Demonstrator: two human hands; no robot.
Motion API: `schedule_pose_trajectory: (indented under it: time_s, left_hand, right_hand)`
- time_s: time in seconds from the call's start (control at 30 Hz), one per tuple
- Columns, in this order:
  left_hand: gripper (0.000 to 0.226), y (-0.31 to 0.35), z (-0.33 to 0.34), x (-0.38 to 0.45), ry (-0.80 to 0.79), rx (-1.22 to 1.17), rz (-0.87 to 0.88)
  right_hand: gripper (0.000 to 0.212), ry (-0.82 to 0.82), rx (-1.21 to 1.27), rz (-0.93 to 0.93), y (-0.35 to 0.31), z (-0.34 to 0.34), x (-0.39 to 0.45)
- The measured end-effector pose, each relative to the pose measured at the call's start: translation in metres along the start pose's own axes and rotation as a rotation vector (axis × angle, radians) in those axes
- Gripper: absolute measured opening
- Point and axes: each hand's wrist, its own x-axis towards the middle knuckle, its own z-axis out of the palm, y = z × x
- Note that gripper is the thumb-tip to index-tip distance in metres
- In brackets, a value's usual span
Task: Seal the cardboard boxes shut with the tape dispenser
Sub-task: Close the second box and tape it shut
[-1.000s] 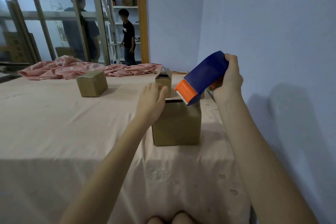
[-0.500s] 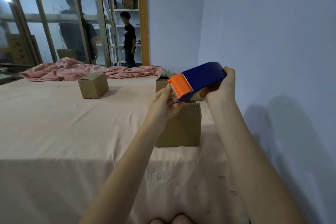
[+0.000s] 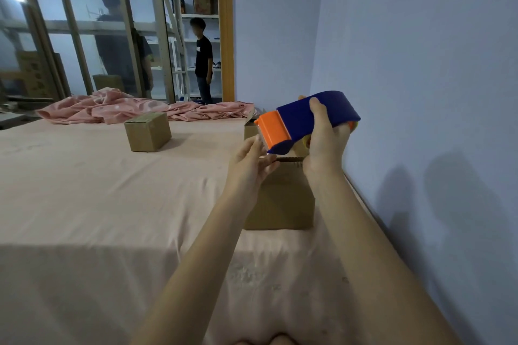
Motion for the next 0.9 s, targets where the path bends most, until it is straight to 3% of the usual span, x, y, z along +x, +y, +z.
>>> schedule_pose_trajectory:
  time_s: [0.2, 0.37, 0.5, 0.7, 0.9]
  left_hand:
    - [0.022, 0.002, 0.009, 0.004, 0.278, 0.184, 0.033]
    - [0.025, 0.003, 0.007, 0.008, 0.312, 0.6, 0.291]
    - [0.029, 0.003, 0.0, 0.008, 0.338, 0.686, 0.355]
    - [0.028, 0.013, -0.005, 0.004, 0.364, 0.74, 0.391]
    - [0.026, 0.011, -0.024, -0.003, 0.47, 1.028, 0.565]
  right_hand:
    - [0.03, 0.02, 0.036, -0.025, 0.011, 0.009, -0.009]
    - [0.031, 0.137, 0.093, -0.037, 0.012, 0.01, -0.01]
    - [0.041, 0.192, 0.127, 0.02, 0.015, 0.011, -0.01]
    - [0.04, 0.214, 0.138, 0.062, 0.014, 0.02, -0.005]
    - [0.028, 0.161, 0.127, 0.081, 0.005, 0.013, 0.002]
